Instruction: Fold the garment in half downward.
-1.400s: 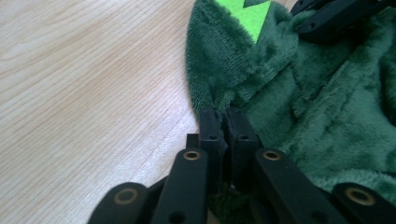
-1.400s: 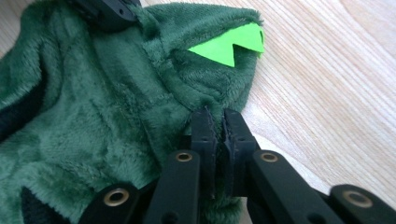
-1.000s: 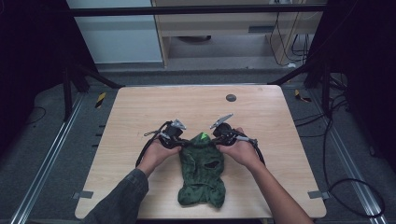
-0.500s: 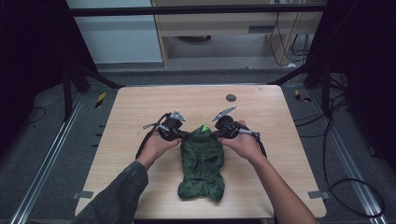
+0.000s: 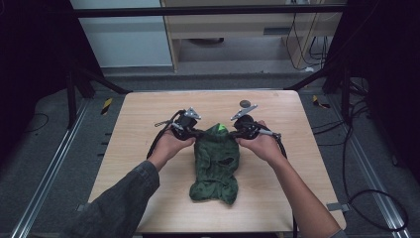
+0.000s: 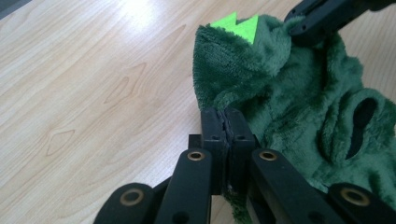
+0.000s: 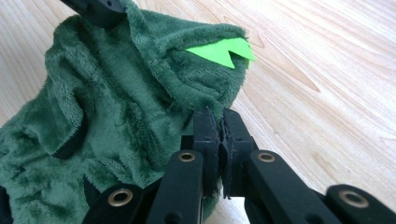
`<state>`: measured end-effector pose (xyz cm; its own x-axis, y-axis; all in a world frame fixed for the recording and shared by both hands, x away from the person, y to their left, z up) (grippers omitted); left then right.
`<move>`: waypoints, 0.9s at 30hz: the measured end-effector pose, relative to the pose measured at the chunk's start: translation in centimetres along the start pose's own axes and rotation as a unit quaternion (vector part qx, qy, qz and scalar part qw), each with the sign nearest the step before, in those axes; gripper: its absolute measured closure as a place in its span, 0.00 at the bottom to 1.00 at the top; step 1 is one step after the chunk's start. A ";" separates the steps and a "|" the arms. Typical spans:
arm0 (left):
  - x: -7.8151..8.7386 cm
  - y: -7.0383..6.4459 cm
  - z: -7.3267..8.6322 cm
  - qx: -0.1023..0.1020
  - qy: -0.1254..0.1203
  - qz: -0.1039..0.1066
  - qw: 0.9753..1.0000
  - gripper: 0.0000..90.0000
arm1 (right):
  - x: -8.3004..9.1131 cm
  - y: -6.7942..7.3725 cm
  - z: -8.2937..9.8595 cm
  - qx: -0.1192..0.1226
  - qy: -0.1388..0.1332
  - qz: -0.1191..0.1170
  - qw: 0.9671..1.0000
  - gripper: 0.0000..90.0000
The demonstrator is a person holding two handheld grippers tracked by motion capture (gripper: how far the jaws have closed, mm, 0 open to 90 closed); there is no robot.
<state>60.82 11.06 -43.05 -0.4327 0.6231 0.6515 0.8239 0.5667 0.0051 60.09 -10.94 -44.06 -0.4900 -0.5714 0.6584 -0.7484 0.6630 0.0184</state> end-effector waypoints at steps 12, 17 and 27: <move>0.8 -0.8 0.1 -0.009 -0.012 -0.013 1.000 0.98 | 1.1 1.5 -0.2 0.027 -0.025 0.030 0.999 0.96; 0.7 -0.1 -0.1 0.003 -0.018 -0.013 1.000 0.98 | 0.8 1.3 -0.8 0.026 -0.025 0.033 0.999 0.96; 1.2 -0.2 -0.5 -0.005 -0.026 -0.019 0.999 0.98 | 0.4 1.3 -1.5 0.031 -0.022 0.043 0.998 0.96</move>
Point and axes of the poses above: each handheld gripper's, and its own axes: x roughly backward along the jaws, z roughly out of its underside, y roughly to its left, the point moved 2 cm from there along -x, roughly forward along the jaws, and after that the axes turned 7 degrees about -y, right-handed, at the moved point
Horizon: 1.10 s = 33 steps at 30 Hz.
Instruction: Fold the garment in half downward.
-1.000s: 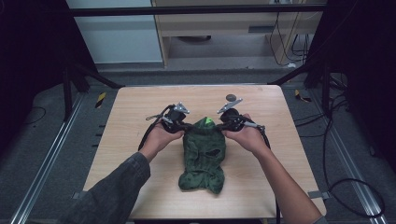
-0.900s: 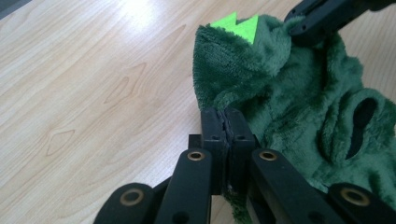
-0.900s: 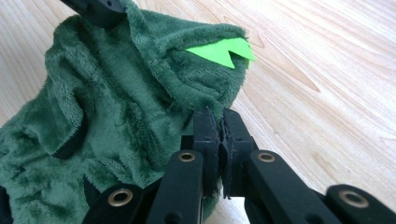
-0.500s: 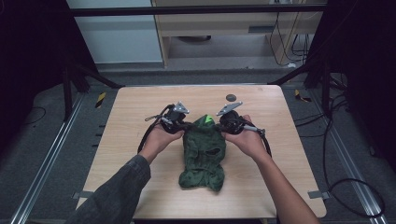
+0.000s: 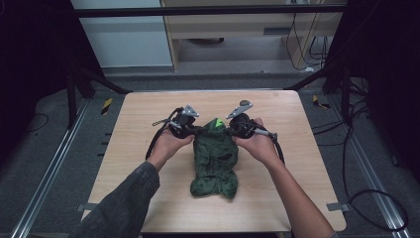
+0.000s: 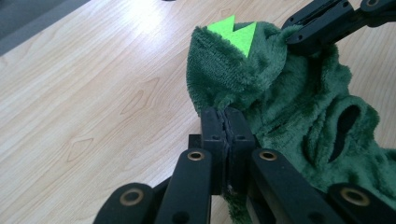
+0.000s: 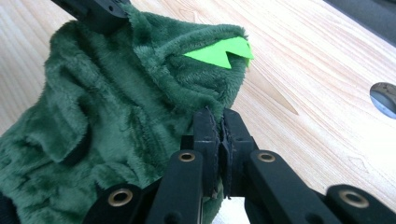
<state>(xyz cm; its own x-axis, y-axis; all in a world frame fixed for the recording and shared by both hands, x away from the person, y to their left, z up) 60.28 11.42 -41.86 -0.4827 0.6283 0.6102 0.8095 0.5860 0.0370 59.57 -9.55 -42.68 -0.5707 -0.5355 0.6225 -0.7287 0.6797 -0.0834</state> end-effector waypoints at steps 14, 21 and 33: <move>1.3 -2.0 1.7 -0.022 0.000 0.001 1.000 0.98 | 2.1 2.4 1.5 0.026 -0.019 -0.002 0.999 0.96; 1.7 -3.0 2.1 -0.030 -0.006 0.005 1.000 0.98 | 2.7 3.0 2.5 0.030 -0.025 -0.002 0.999 0.96; 2.6 -4.5 3.7 -0.026 -0.020 0.018 0.999 0.98 | 3.6 5.1 4.1 0.042 -0.033 -0.012 0.998 0.96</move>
Point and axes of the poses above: each handheld gripper's, and its own axes: x roughly backward along the jaws, z roughly out of its underside, y roughly to its left, the point moved 2 cm from there along -x, roughly forward along the jaws, and after that the axes turned 7 degrees about -y, right-handed, at the moved point
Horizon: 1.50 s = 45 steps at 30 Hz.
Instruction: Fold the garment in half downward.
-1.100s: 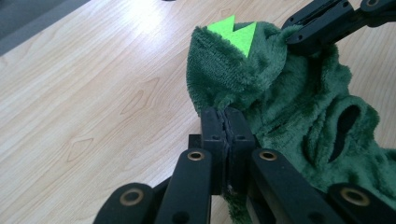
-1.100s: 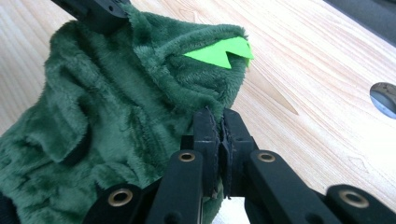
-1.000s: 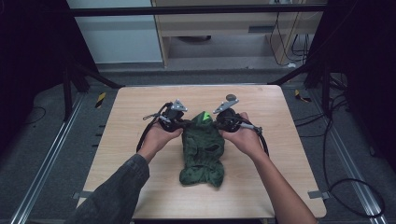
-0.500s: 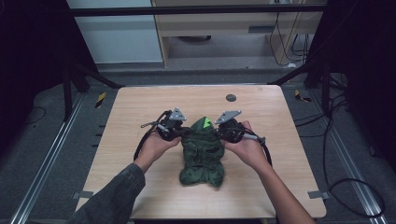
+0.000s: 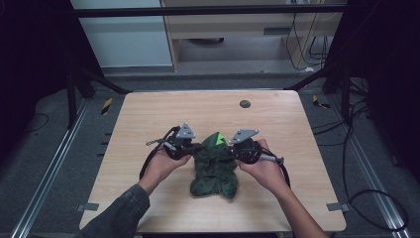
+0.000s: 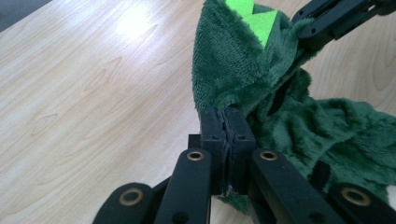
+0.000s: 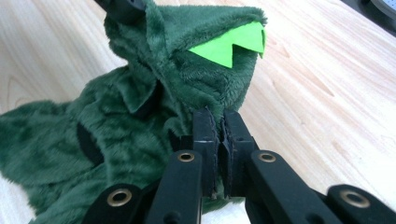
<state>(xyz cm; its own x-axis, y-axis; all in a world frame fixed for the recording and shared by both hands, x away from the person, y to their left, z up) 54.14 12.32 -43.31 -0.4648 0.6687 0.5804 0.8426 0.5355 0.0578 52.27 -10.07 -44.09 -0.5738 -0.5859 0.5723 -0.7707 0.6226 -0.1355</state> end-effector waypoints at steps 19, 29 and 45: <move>0.5 -1.5 1.5 -0.005 0.000 0.007 1.000 0.98 | 0.8 1.7 1.1 0.008 -0.006 -0.006 1.000 0.95; 0.5 -2.3 2.1 -0.007 -0.001 0.011 1.000 0.97 | 1.2 2.2 1.4 0.005 -0.012 -0.009 1.000 0.94; 0.9 -3.1 2.5 -0.010 -0.008 0.013 1.000 0.97 | 1.4 3.2 1.7 0.013 -0.014 -0.014 1.000 0.94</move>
Point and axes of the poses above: each handheld gripper's, and its own axes: x roughly backward along the jaws, z roughly out of its underside, y roughly to its left, the point moved 2 cm from there along -x, roughly forward along the jaws, and after that the axes turned 7 degrees about -y, right-handed, at the moved point
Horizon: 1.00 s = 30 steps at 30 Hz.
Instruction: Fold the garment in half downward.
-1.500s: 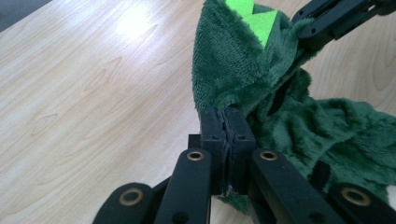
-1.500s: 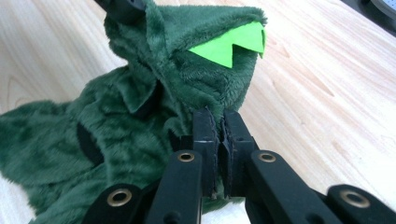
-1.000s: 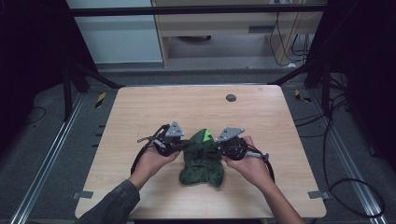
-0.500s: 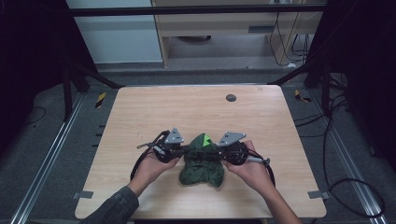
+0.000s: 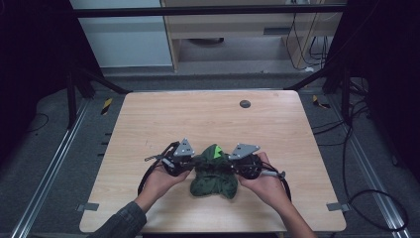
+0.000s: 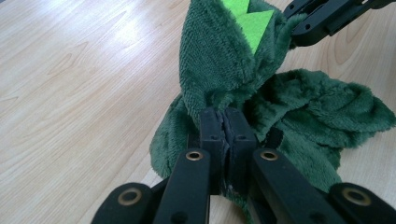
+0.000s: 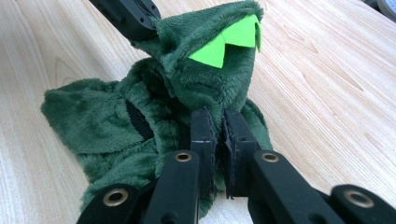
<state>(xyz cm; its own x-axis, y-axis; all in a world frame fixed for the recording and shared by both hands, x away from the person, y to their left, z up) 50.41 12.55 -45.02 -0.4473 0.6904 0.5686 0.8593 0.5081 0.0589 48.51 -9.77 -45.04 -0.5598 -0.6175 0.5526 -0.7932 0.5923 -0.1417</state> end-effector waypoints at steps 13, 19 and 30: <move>0.1 -1.1 1.3 0.007 -0.011 0.006 1.000 0.97 | 0.5 1.2 0.8 0.007 0.001 -0.001 1.000 0.92; 0.1 -1.6 1.8 0.009 -0.012 0.009 1.000 0.97 | 0.6 1.8 1.3 0.010 0.003 -0.003 1.000 0.92; 0.1 -2.3 2.5 0.003 -0.016 0.007 1.000 0.97 | 0.5 2.4 1.7 0.022 0.010 0.001 1.000 0.91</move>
<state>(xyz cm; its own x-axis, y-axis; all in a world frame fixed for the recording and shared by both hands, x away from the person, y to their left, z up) 47.77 12.68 -47.16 -0.4435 0.7128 0.5433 0.8638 0.5017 0.0468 45.89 -9.55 -46.52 -0.5573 -0.6058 0.5679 -0.8020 0.5697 -0.1793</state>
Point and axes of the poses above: each handheld gripper's, and its own axes: x roughly backward along the jaws, z roughly out of its underside, y roughly to its left, the point moved 2 cm from there along -x, roughly forward along the jaws, and after that the axes turned 7 degrees about -y, right-handed, at the moved point
